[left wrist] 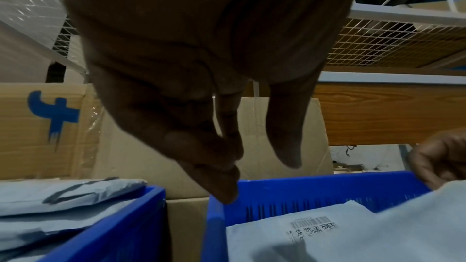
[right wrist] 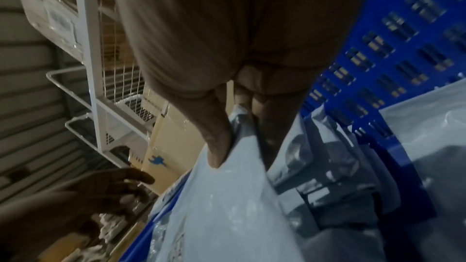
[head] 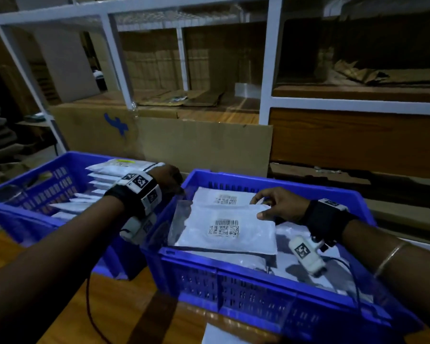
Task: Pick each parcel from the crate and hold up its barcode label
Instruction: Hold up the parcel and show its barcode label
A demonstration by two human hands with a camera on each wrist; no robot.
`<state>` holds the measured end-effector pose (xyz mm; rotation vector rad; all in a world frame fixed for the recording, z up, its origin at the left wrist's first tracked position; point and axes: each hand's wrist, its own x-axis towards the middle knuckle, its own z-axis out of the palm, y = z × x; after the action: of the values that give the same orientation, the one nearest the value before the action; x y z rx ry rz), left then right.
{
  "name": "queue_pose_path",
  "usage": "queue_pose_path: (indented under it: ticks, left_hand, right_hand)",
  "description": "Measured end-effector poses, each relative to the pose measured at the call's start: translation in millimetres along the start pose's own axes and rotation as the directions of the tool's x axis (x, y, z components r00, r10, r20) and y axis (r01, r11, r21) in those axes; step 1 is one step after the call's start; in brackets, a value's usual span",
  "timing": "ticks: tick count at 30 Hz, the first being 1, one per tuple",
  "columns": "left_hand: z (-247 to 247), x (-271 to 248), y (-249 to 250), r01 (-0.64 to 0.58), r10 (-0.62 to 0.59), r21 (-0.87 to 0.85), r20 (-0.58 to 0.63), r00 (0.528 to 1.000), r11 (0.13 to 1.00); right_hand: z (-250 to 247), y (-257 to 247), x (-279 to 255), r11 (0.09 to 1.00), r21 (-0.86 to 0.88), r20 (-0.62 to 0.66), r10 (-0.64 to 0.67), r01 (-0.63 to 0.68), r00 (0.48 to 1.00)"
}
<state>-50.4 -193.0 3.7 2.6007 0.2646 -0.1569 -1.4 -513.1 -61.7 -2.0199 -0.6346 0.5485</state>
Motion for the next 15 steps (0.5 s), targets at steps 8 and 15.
queue_pose_path:
  ticks: [8, 15]
  left_hand:
    - [-7, -9, -7, -0.027, 0.031, -0.103, 0.037, 0.999, 0.994]
    - [-2, -14, 0, -0.049, 0.067, -0.199, 0.084, 0.994, 0.979]
  right_hand:
    - [29, -6, 15, 0.972, -0.214, 0.185, 0.138, -0.097, 0.973]
    - [40, -27, 12, 0.754, -0.656, 0.302, 0.201, 0.050, 0.932]
